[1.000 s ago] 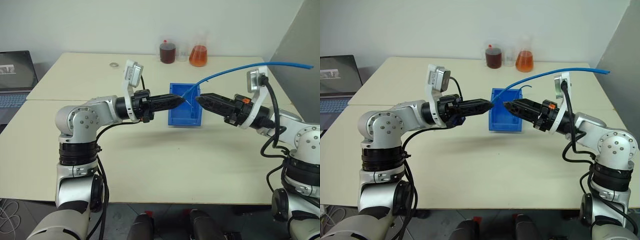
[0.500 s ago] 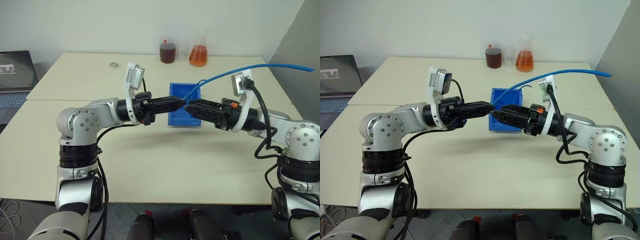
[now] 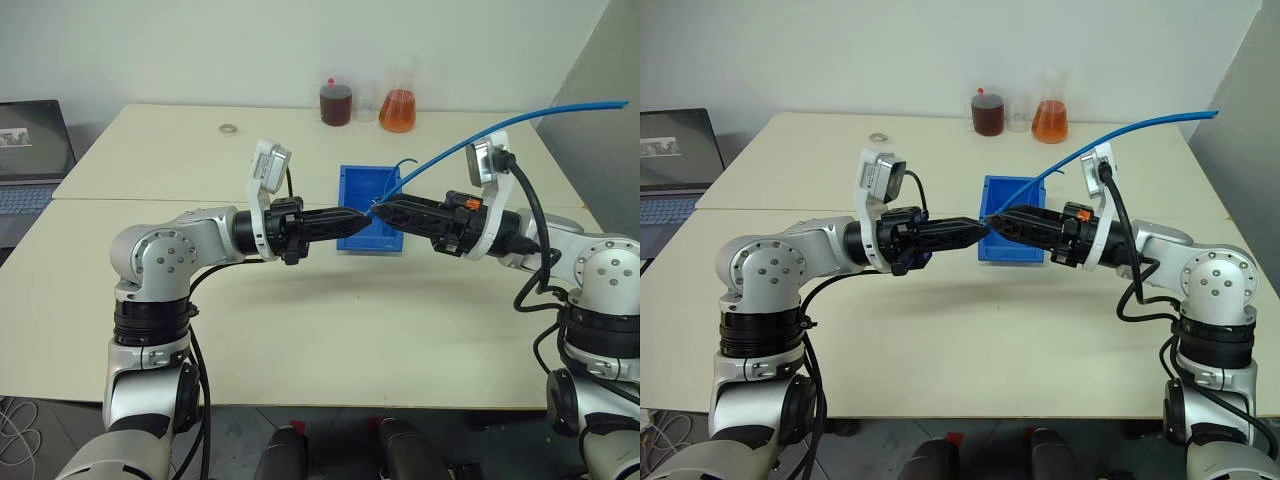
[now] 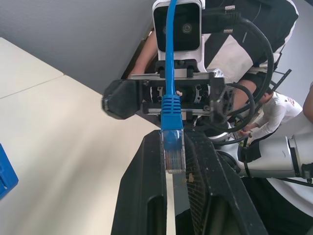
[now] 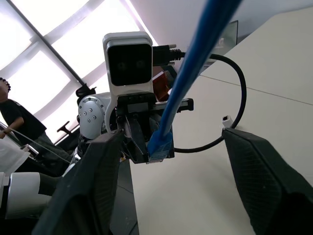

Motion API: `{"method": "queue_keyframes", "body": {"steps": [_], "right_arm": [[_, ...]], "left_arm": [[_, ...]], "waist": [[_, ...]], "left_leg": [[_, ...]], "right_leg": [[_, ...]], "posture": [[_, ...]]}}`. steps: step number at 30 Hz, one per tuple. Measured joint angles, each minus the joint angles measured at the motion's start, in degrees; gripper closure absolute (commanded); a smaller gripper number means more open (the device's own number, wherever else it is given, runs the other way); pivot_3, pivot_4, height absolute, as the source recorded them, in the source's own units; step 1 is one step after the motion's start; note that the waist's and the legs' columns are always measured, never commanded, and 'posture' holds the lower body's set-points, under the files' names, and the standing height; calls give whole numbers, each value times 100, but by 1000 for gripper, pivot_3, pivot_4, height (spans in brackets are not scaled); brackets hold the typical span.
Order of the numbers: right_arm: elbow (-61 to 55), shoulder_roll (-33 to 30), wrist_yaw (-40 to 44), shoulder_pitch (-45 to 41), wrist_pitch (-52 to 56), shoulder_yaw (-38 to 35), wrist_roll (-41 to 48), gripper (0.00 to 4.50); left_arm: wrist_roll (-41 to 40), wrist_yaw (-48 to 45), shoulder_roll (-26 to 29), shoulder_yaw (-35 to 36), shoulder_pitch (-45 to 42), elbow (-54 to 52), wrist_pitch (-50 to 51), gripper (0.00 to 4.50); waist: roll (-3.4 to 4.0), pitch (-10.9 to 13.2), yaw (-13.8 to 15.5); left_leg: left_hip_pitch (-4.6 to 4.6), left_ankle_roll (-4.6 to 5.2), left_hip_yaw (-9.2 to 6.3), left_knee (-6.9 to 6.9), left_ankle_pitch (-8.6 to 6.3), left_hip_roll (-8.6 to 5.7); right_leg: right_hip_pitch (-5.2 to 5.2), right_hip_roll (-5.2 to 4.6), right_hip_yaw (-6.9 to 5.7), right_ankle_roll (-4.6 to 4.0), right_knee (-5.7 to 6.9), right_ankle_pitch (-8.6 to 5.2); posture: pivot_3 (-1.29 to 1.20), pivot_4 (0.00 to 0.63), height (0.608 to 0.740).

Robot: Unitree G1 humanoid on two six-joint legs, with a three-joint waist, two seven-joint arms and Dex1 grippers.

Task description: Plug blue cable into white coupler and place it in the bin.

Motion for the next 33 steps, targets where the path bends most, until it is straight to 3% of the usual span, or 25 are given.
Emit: {"method": "queue_keyframes", "body": {"steps": [11, 19, 21, 29, 33], "right_arm": [[3, -49, 201, 0, 92, 113, 128, 4280], [105, -68, 307, -2, 78, 173, 99, 4337], [104, -110, 355, -1, 88, 182, 91, 4337], [99, -315, 380, 5, 123, 188, 60, 4337], [118, -470, 413, 7, 123, 196, -16, 4337]], "left_arm": [[-104, 65, 44, -2, 43, -121, 2, 4270], [-145, 128, 112, -65, 100, -175, -71, 4270], [-132, 124, 120, -106, 140, -223, -169, 3565], [-146, 104, 192, -111, 271, -265, -319, 2045], [-149, -31, 611, -106, 726, -515, -329, 1299]], "waist": [[0, 0, 0], [0, 0, 1], [0, 0, 5], [0, 0, 3], [1, 1, -17]], "left_leg": [[-4, 0, 1, -1, 0, 0], [-5, 0, 2, -2, 0, 0], [-7, 0, 2, -2, 0, 0], [-7, 0, 6, -3, 0, 0], [-15, 0, 14, -8, 0, 1]], "right_leg": [[-4, 0, 1, 0, -1, 0], [-6, 0, 2, 0, -2, 0], [-7, 0, 2, 0, -3, 0], [-10, 1, 6, 0, -2, 0], [-28, 0, 13, 0, 1, 0]], "posture": [[0, 150, 740], [0, 150, 740], [0, 150, 740], [0, 150, 740], [0, 150, 740]]}}
